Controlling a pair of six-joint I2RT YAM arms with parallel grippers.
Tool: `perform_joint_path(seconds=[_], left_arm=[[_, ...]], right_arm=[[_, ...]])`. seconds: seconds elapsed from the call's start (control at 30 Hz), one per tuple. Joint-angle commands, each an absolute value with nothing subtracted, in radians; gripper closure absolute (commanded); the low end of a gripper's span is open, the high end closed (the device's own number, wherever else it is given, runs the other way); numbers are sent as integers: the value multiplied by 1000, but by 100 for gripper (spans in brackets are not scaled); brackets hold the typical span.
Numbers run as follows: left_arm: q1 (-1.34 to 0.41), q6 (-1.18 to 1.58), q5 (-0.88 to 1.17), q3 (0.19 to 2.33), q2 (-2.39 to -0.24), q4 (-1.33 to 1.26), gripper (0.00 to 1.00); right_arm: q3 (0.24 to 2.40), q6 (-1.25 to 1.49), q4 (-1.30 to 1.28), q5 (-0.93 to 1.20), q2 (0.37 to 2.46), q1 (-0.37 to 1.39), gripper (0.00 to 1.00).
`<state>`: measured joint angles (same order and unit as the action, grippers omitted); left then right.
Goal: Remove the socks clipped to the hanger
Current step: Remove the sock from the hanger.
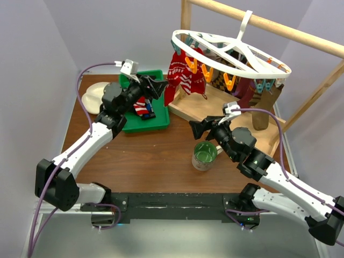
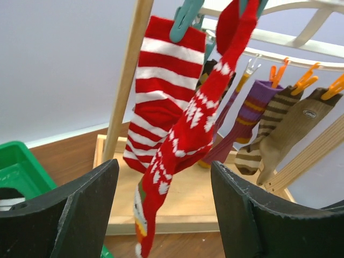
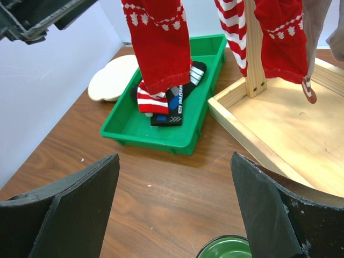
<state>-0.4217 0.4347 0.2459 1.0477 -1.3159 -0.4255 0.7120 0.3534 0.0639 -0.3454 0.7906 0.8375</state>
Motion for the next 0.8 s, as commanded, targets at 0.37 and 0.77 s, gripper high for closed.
perform_joint_path(seconds=[0.37,0.77], left_arm=[[-477,408,287,1183,-1391,-509,26],[-552,380,192,1318,-1499,-526,55]], right_arm=[[719,364,136,-325,828,838,12],[713,359,175,-313,853,838,11]])
